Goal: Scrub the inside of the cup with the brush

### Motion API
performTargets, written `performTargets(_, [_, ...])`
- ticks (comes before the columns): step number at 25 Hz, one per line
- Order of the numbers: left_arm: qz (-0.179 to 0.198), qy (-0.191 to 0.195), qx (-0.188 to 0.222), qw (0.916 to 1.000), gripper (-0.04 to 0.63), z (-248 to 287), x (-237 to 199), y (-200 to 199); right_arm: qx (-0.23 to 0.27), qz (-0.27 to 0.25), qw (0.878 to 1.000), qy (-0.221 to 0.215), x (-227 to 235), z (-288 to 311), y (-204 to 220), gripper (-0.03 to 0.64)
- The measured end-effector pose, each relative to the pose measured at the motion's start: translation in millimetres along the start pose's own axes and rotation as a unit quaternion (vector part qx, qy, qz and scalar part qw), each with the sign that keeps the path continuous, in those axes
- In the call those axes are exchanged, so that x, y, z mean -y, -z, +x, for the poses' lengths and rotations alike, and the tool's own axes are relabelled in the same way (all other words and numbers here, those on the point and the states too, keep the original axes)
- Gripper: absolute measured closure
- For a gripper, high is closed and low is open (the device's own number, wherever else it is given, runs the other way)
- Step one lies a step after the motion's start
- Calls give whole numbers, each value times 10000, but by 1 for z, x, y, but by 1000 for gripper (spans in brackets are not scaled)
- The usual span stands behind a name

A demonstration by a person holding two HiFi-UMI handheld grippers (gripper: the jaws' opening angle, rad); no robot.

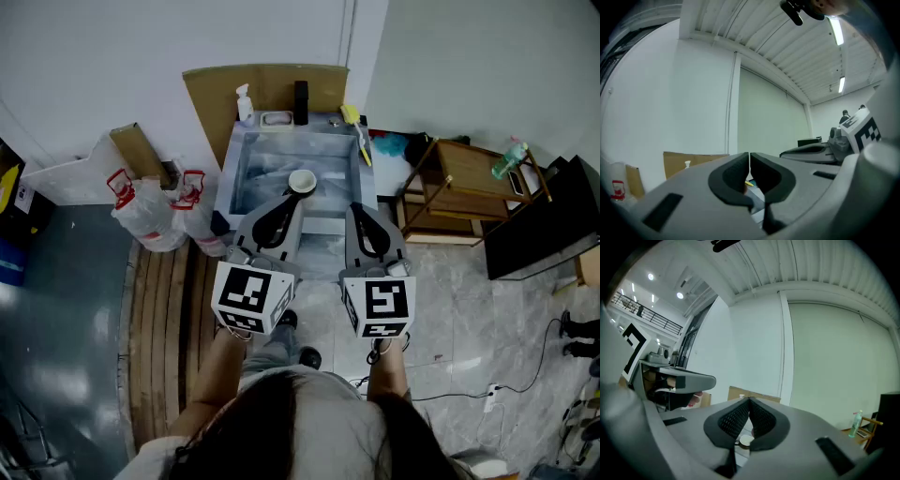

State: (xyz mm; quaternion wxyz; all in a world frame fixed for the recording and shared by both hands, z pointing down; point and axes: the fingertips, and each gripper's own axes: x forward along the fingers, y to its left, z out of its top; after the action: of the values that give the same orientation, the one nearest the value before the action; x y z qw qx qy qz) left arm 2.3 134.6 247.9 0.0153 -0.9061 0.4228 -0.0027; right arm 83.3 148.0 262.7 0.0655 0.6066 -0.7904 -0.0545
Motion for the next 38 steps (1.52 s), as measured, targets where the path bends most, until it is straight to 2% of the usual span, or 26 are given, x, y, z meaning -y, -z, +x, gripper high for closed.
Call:
performTargets(3, [60,73,-17,10000,580,18,-20,5,66,45,10000,41,0,25,1,594])
performTargets(10, [-32,269,-339,9991,578,52,-70,30,-81,671,9976,152,9,77,10,592])
performTargets(17, [-355,430,-605,9966,578,76,-106,61,-374,658,9962,432,15,109,22,593])
performTargets(25, [-493,501,-919,9933,578,104,-119,97,-704,732,9933,556,33,130,49,592])
performTargets(38, [-598,335,-1639,9841,577,155,-146,163,-1412,673,9873,271,80,193,104,591])
